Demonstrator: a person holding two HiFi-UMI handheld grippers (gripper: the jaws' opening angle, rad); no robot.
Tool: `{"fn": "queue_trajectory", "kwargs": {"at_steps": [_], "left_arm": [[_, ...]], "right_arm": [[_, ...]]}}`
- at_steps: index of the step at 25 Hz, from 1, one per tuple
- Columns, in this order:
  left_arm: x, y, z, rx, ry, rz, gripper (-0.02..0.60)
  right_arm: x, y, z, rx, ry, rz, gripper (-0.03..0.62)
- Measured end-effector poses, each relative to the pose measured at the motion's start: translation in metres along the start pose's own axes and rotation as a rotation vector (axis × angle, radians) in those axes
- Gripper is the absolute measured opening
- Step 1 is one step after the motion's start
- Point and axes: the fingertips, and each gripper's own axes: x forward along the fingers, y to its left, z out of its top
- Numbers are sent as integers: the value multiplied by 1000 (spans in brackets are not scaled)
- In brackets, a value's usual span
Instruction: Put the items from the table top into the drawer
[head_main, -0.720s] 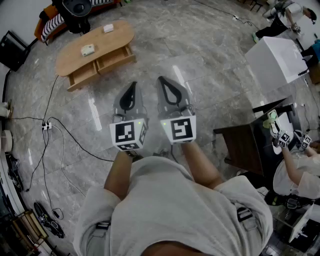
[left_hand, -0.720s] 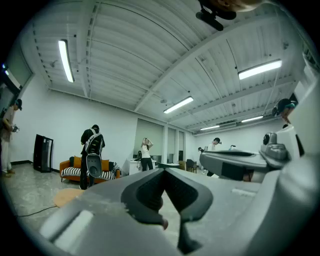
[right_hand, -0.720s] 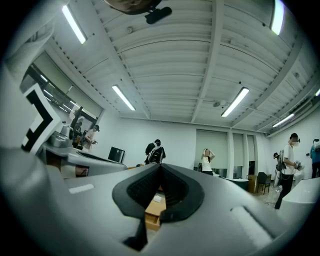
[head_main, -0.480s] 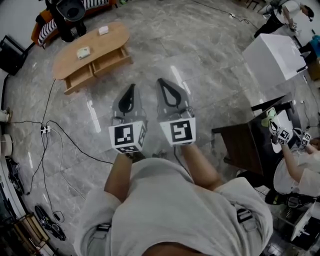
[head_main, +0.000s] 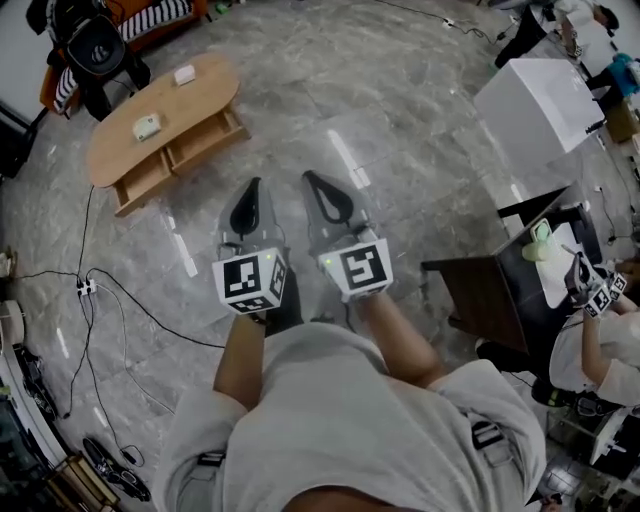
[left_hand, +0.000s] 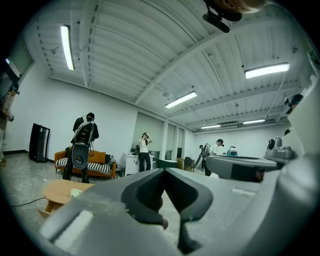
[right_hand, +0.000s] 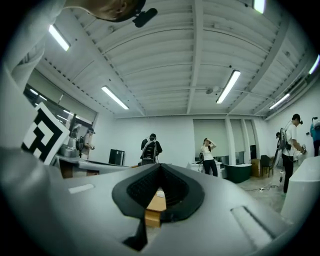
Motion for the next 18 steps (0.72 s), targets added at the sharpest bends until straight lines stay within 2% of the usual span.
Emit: {"fn": "queue_trajectory", "kwargs": {"at_steps": [5, 8, 10, 13, 18], "left_arm": [[67, 47, -4, -46, -8, 18, 20], [107, 90, -2, -73, 14, 42, 20], [131, 124, -1, -93, 34, 54, 20], [173, 179, 0, -100, 46, 65, 20], [198, 270, 5, -117, 47, 157, 20]], "right_arm": [[70, -33, -12, -25, 19, -25, 7], [129, -42, -11, 16, -3, -4, 7], [173, -38, -13, 57, 9, 25, 8], [246, -35, -23, 60, 35, 33, 7], [340, 1, -40, 34, 70, 153, 8]]}}
